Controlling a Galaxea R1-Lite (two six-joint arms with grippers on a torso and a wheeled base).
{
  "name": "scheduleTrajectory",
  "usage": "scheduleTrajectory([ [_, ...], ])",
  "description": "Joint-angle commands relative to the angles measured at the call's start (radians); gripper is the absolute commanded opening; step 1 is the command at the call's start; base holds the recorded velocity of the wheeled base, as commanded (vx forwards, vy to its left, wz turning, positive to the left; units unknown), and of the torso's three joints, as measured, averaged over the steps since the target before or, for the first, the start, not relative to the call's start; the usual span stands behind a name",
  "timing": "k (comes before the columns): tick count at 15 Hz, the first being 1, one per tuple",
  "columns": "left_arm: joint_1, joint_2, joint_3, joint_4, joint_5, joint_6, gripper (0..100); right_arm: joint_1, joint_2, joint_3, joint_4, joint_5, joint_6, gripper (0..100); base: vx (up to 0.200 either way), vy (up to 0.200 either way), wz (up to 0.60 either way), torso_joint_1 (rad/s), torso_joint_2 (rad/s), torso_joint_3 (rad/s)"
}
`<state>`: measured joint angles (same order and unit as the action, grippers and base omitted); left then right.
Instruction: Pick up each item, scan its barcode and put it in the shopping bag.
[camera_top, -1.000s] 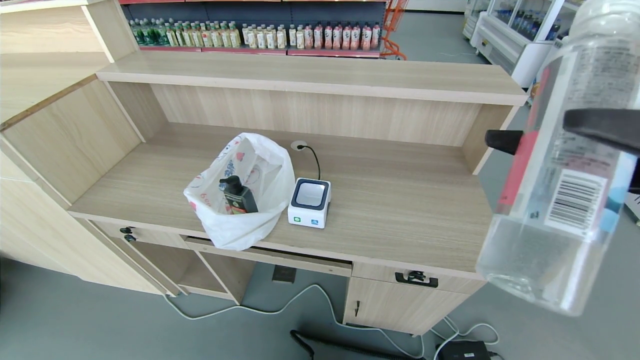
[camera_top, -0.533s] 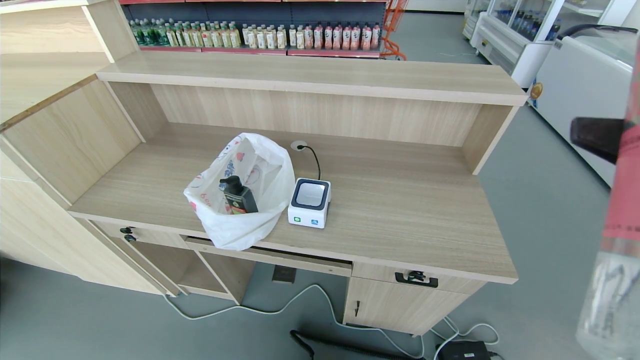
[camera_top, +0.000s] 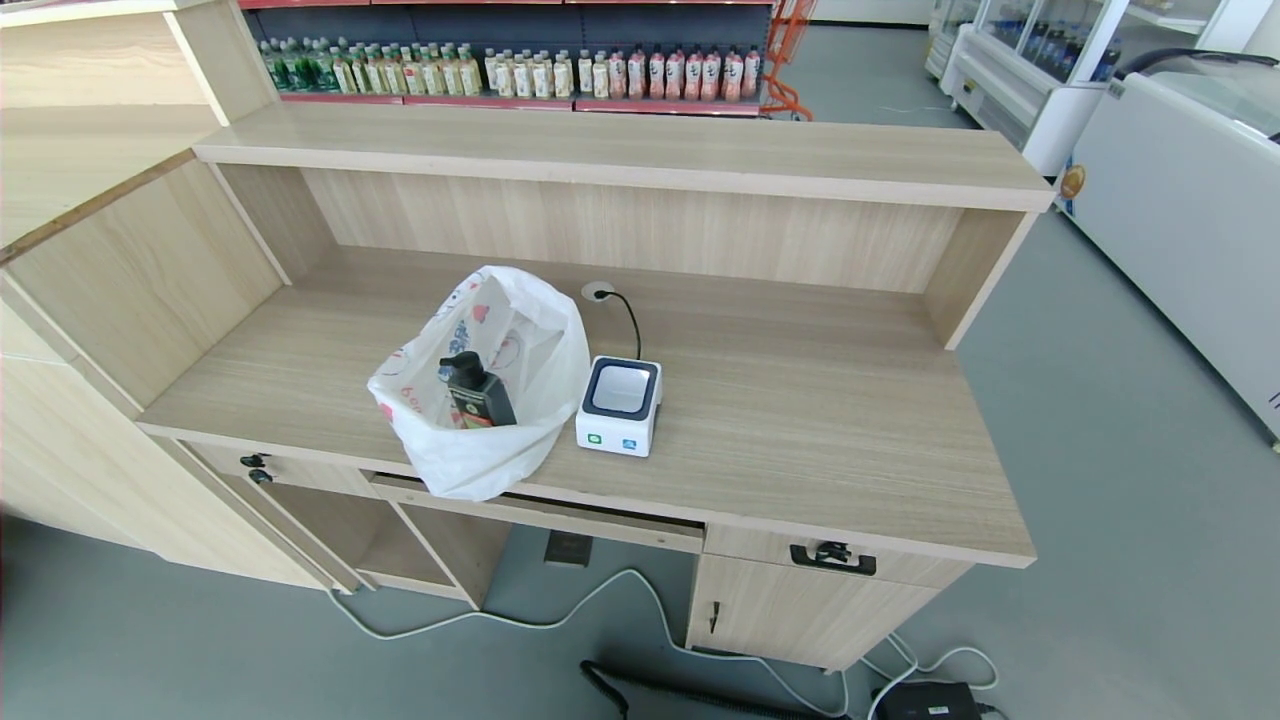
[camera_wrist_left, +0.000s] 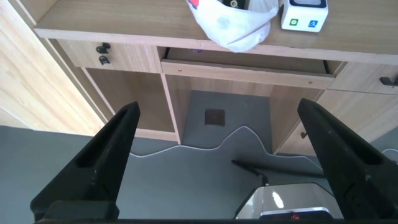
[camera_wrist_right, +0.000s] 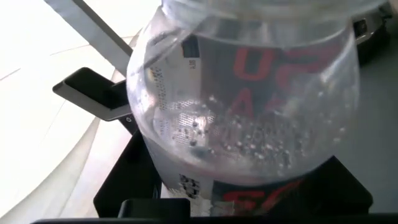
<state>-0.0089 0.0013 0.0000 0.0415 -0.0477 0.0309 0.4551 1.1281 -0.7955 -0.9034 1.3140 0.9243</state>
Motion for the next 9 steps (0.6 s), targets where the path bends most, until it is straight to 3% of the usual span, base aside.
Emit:
scheduleTrajectory([
  [1,0.000,0.000,0.000,0.000,0.000,0.000,100,0.002,-0.014,0.006,0.000,0.004,-0.001,0,0.000,0.000,0.00,0.000,0.00,0.000],
  [9,0.000,0.000,0.000,0.000,0.000,0.000,100,0.000,-0.031,0.019,0.001,0.024,-0.004,0,0.000,0.000,0.00,0.000,0.00,0.000],
])
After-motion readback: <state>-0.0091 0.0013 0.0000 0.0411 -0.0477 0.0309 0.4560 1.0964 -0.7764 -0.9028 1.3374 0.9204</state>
